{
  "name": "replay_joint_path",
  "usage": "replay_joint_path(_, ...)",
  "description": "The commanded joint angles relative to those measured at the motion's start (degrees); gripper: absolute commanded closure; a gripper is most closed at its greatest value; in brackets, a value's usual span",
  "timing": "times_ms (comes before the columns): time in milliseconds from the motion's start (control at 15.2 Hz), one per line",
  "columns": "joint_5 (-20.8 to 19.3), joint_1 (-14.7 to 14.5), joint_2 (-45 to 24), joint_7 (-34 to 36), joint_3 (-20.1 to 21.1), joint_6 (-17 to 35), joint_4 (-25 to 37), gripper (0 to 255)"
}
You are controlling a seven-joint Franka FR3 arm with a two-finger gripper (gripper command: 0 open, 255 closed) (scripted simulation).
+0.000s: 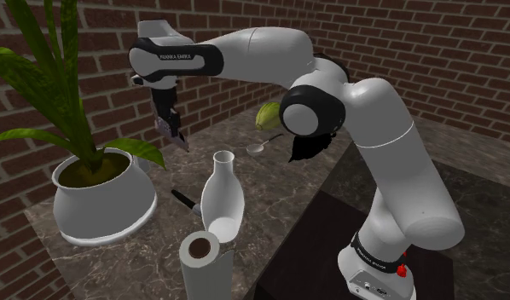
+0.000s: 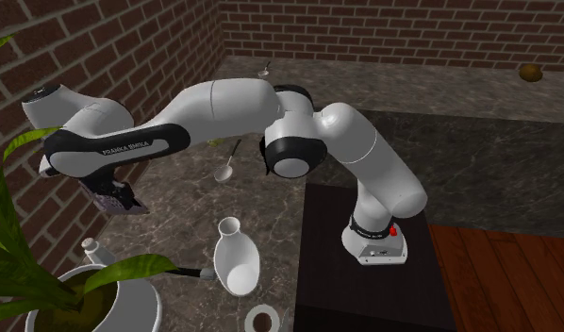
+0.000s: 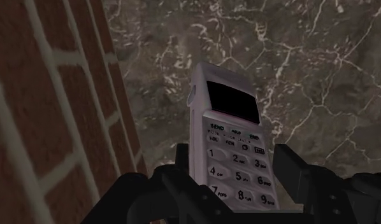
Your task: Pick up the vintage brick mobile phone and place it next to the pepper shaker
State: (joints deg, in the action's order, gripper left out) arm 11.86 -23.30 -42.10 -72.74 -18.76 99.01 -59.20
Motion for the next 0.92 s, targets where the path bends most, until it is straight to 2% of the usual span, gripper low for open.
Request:
replay_joint_path(0, 0.0, -0.3, 0.2, -0.1, 0.0, 1.8, -2.0, 255)
replay_joint_path(858, 0.7, -1.1, -1.3, -0.8, 0.4, 10.7, -9.5, 255)
